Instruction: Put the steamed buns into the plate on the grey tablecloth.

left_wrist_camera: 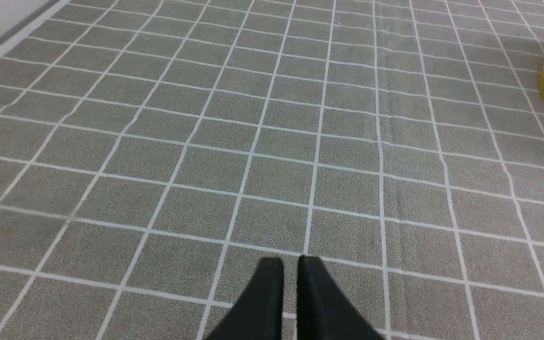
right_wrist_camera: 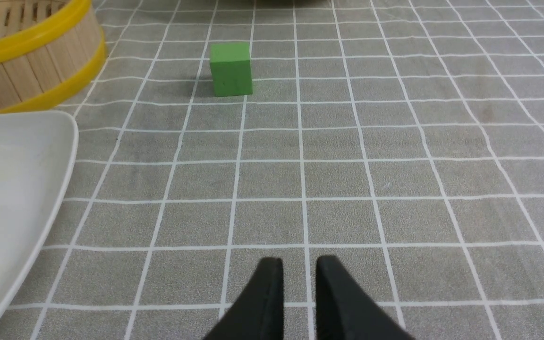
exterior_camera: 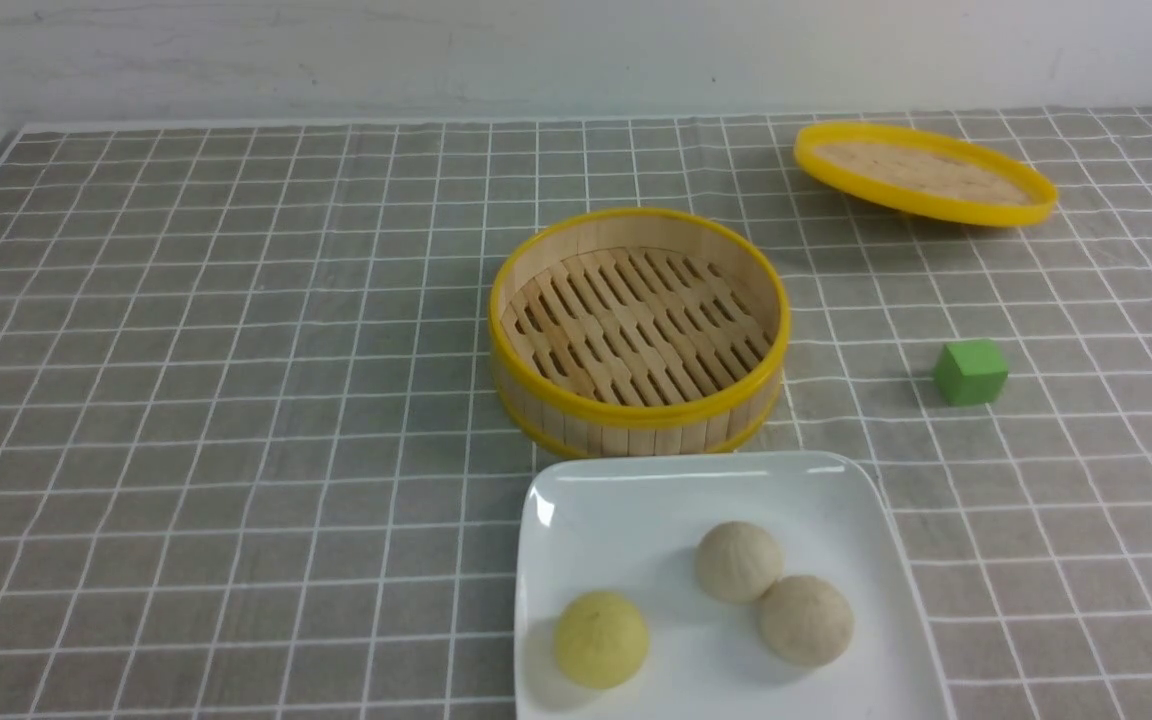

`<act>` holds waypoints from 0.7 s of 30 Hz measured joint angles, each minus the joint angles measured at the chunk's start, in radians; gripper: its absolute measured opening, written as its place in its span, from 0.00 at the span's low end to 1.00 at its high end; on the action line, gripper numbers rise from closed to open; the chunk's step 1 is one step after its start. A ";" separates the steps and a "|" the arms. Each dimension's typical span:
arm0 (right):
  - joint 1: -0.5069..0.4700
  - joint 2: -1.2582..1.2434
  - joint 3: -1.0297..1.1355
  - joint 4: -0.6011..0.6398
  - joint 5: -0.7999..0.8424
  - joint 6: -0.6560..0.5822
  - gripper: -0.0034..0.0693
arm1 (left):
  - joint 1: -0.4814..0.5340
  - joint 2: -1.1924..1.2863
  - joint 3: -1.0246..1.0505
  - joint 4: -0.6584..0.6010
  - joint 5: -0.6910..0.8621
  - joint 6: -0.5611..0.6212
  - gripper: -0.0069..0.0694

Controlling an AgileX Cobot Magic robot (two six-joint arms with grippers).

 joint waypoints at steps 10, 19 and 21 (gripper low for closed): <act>0.000 0.000 0.000 0.000 0.000 0.000 0.23 | 0.000 0.000 0.001 0.000 0.000 0.000 0.20; 0.000 0.000 0.000 0.000 0.000 0.000 0.25 | 0.000 0.000 0.001 0.000 0.000 0.000 0.20; 0.000 0.000 0.000 0.000 0.000 0.000 0.25 | 0.000 0.000 0.001 0.000 0.000 0.000 0.21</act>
